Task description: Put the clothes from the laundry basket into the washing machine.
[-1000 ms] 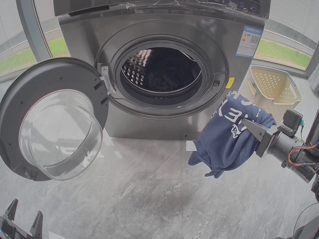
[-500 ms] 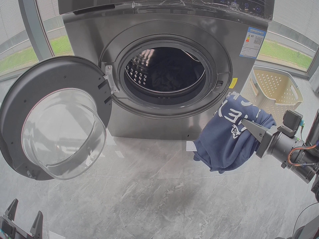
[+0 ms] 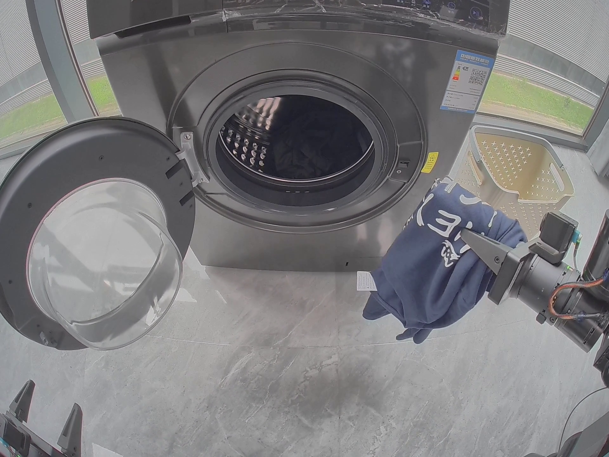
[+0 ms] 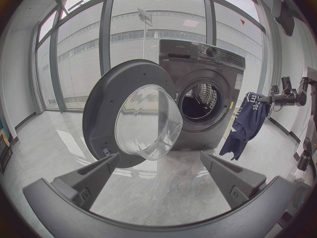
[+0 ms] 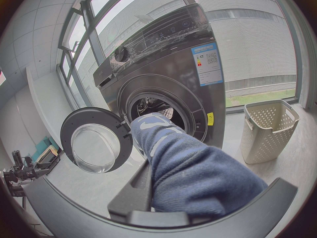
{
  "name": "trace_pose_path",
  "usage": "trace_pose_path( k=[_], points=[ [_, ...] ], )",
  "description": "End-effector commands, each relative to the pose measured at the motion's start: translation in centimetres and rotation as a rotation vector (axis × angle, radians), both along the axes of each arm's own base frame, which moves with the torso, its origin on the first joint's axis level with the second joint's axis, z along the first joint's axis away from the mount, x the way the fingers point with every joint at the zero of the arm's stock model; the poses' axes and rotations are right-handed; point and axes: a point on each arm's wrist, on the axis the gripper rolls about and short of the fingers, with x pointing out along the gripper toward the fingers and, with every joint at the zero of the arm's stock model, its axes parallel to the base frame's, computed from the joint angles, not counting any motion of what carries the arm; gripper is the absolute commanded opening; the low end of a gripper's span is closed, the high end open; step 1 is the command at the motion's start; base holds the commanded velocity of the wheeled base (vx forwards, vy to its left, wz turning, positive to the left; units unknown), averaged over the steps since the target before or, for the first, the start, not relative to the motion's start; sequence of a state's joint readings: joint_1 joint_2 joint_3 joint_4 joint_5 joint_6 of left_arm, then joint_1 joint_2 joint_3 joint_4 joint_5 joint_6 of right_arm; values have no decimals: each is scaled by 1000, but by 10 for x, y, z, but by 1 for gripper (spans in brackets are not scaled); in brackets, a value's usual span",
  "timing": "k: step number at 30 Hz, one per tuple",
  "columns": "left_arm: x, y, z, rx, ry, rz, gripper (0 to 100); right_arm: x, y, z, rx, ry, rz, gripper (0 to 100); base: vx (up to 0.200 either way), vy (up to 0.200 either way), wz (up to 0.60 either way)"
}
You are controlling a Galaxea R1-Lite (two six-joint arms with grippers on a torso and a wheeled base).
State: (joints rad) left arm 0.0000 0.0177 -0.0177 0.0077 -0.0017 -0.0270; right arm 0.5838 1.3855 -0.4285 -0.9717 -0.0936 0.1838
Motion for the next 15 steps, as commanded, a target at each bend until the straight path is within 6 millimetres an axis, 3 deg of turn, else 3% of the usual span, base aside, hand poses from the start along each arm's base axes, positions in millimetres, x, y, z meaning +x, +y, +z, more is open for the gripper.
trace_pose_path(
  k=[1, 4, 15],
  points=[
    [0, 0, -4, -1, 2, 0, 100, -1, 1, -2, -3, 5, 8, 0, 200, 0, 0],
    [0, 0, -4, -1, 2, 0, 100, -2, 2, -2, -3, 5, 14, 0, 200, 0, 0],
    [0, 0, -4, 13, 0, 2, 100, -6, 9, -2, -4, 6, 42, 0, 0, 0, 0]
  ],
)
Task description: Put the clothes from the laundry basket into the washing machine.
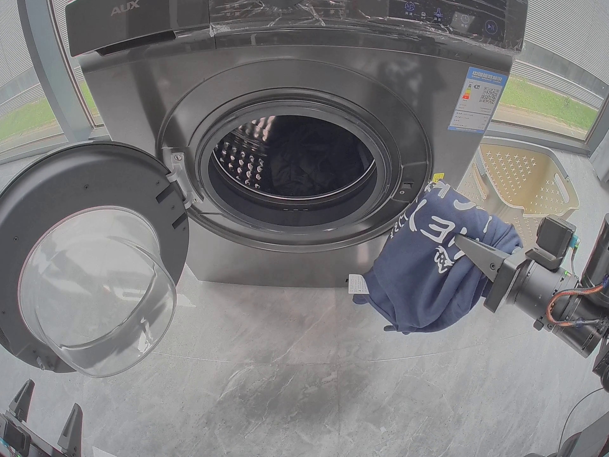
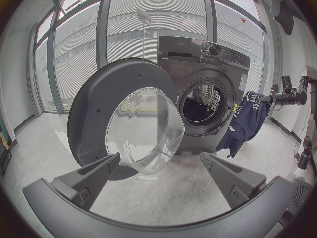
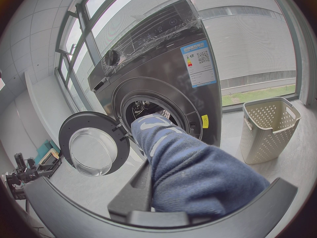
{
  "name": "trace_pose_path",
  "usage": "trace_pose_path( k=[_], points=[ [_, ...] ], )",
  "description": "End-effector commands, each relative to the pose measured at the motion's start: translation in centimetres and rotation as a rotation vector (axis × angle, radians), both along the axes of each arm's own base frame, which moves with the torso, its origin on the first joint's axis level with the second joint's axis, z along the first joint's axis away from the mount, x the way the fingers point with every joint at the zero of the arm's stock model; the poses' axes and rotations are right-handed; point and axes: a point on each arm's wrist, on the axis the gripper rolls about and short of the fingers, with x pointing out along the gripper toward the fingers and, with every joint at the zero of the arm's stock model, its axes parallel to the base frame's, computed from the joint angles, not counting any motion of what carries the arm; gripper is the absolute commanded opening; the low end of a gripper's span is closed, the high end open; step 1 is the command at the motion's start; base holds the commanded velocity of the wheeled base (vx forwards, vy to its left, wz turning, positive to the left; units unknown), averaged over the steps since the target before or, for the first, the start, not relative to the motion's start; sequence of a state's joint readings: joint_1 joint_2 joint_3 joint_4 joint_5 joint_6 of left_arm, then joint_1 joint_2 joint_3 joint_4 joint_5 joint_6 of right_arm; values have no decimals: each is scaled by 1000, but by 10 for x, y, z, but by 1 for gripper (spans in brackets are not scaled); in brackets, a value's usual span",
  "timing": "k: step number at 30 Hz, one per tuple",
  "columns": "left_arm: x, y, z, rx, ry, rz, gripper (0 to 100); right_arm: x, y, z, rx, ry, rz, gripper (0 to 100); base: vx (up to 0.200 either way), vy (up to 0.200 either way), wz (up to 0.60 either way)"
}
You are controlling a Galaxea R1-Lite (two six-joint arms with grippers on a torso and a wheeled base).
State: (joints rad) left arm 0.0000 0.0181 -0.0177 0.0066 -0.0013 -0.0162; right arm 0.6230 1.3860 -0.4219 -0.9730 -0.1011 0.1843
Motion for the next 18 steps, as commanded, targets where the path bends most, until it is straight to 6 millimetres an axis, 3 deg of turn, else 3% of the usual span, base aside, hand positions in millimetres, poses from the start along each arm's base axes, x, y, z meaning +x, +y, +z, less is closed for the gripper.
trace_pose_path(
  k=[1, 11, 18],
  points=[
    [0, 0, -5, 16, 1, -2, 100, -1, 3, 0, -1, 1, 10, 0, 0, 0, 0],
    [0, 0, -5, 27, 1, -2, 100, -2, 13, -9, -9, 30, 52, 0, 0, 0, 0],
    [0, 0, -4, 36, -13, -8, 100, 7, 45, -2, 37, 43, 73, 0, 0, 0, 0]
  ],
)
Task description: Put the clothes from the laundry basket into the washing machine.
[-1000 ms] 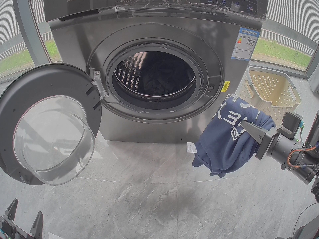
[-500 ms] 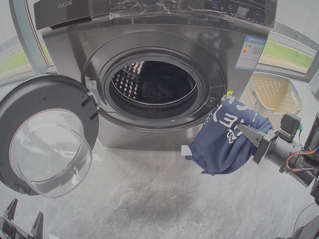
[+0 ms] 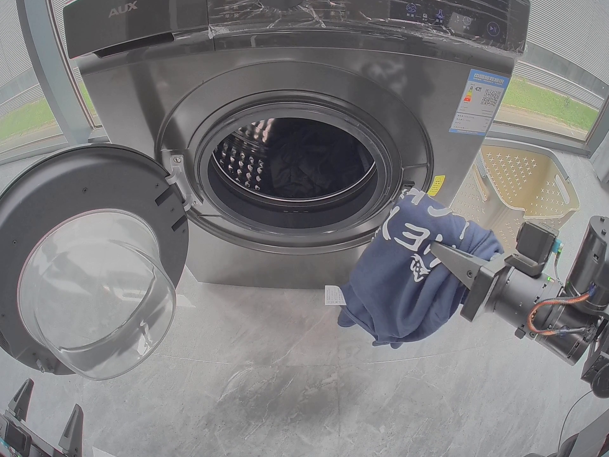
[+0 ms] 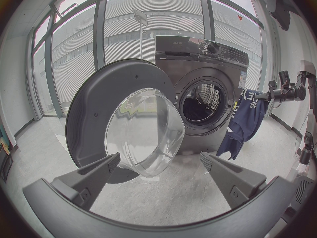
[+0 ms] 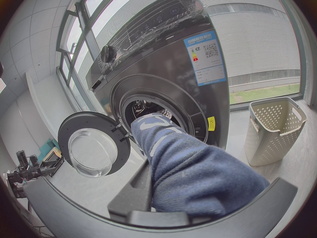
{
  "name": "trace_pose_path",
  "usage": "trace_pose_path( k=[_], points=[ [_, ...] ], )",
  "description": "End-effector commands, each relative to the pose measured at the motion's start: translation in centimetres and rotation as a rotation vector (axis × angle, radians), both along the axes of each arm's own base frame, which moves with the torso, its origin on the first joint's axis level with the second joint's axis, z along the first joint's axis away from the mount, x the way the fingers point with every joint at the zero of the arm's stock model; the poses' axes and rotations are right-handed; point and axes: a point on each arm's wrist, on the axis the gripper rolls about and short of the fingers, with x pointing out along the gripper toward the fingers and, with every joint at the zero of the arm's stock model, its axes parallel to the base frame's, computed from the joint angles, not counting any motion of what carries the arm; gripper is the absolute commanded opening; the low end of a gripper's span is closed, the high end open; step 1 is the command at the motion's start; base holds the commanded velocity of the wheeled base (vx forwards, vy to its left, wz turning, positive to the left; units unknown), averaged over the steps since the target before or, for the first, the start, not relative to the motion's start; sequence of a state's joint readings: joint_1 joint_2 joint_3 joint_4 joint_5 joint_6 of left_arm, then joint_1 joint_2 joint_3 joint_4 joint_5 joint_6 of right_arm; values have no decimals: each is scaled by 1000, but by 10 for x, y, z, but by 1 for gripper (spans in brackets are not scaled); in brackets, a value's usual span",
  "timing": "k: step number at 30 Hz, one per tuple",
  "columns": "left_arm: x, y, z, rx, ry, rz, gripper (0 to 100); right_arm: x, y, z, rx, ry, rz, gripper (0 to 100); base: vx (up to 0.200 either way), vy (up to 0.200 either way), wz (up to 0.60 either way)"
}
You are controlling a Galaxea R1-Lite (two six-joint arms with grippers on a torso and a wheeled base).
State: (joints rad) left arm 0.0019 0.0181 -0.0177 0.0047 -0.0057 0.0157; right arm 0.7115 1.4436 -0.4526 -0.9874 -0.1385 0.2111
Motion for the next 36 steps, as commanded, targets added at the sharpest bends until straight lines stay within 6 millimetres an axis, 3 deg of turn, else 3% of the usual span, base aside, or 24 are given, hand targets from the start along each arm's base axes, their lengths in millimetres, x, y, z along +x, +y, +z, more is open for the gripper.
trace_pose_path(
  k=[1, 4, 6, 10, 18, 21, 26, 36],
  points=[
    [-1, 0, 3, -11, -50, -4, 100, 9, 28, 3, 43, 24, 27, 0, 0, 0, 0],
    [-12, -2, 47, -35, -212, -83, 100, 18, 48, 7, 108, 50, 38, 0, 0, 0, 0],
    [-8, -4, 56, -25, -175, -136, 100, 22, 58, 8, 133, 62, 45, 0, 0, 0, 0],
    [14, -8, 57, -26, -14, -328, 100, 35, 76, 2, 142, 72, 52, 0, 0, 0, 0],
    [51, -12, 64, -16, 179, -578, 100, 55, 93, -9, 167, 33, 51, 0, 0, 0, 0],
    [73, -15, 65, -24, 247, -659, 100, 59, 97, -10, 170, 15, 50, 0, 0, 0, 0],
    [110, -35, 66, -26, 305, -827, 100, 65, 103, -4, 191, -7, 49, 0, 0, 0, 0],
    [169, -78, 46, -27, 411, -894, 100, 65, 109, 7, 221, -38, 72, 0, 0, 0, 0]
  ],
)
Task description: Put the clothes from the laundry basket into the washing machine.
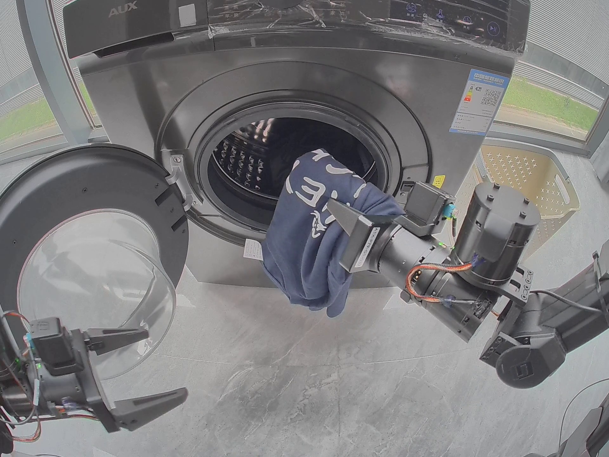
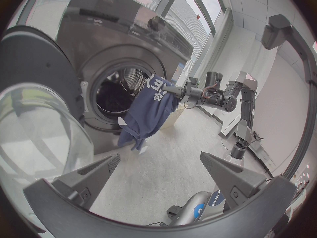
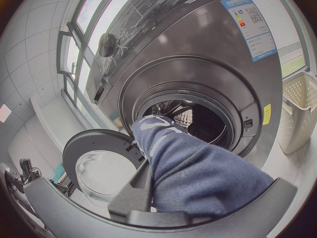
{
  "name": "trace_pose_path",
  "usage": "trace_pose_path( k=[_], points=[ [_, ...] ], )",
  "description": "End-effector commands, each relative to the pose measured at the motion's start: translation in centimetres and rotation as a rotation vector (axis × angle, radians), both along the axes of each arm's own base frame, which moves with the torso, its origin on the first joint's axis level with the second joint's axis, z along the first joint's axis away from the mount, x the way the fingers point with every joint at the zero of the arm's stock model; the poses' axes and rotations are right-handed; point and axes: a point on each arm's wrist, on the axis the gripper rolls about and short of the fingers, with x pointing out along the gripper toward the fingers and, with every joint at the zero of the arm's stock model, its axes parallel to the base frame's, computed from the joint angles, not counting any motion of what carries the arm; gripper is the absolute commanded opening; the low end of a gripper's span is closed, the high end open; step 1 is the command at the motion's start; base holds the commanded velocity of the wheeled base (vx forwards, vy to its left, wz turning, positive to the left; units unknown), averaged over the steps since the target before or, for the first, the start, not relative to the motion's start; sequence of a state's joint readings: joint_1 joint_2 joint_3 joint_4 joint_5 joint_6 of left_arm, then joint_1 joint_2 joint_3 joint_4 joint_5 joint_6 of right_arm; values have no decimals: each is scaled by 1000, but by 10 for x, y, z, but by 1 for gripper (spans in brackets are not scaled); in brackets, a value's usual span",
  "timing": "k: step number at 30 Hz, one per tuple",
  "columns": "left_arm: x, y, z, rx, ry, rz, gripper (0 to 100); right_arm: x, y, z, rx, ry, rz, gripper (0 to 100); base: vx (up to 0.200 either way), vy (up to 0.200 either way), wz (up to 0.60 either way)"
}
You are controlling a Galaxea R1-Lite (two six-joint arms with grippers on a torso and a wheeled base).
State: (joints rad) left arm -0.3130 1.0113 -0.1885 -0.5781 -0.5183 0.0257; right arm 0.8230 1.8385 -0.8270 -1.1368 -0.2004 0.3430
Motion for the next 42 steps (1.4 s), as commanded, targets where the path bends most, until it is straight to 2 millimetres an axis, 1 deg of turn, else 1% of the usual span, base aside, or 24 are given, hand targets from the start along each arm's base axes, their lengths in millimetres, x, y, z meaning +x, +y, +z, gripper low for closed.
trace_pose_path(
  k=[1, 8, 9, 11, 15, 18, 19, 22, 24, 28, 33, 36, 42],
  points=[
    [50, -36, -30, 55, 166, -79, 100, 3, 8, 6, 21, -24, 15, 0, 0, 0, 0],
    [82, -51, -51, 66, 207, -87, 100, 3, 6, 5, 14, -24, 12, 0, 0, 0, 0],
    [84, -52, -51, 64, 205, -88, 100, 3, 6, 5, 12, -25, 11, 0, 0, 0, 0],
    [96, -58, -55, 52, 212, -83, 100, 2, 6, 7, 11, -35, 10, 0, 0, 0, 0],
    [111, -68, -59, 26, 225, -87, 100, 1, 6, 6, 5, -36, 12, 0, 0, 0, 0],
    [125, -75, -69, 10, 257, -78, 100, -2, 7, 6, 1, -41, 17, 0, 0, 0, 0],
    [128, -77, -71, 8, 257, -81, 100, -2, 6, 9, 15, -58, 17, 0, 0, 0, 0],
    [138, -84, -77, -11, 239, -88, 100, -5, 6, 10, 22, -63, 18, 0, 0, 0, 0],
    [144, -87, -79, -40, 240, -81, 100, -11, 5, 14, 28, -68, 29, 0, 0, 0, 0],
    [155, -93, -85, -99, 236, -71, 100, -15, 5, 10, 17, -57, 38, 0, 0, 0, 0],
    [169, -98, -97, -114, 212, -63, 100, -18, 6, 8, 10, -53, 44, 0, 0, 0, 0],
    [174, -101, -103, -116, 217, -64, 100, -18, 6, 9, 12, -55, 44, 0, 0, 0, 0],
    [183, -107, -108, -125, 201, -68, 100, -21, 6, 11, 16, -58, 52, 0, 0, 0, 0]
  ],
)
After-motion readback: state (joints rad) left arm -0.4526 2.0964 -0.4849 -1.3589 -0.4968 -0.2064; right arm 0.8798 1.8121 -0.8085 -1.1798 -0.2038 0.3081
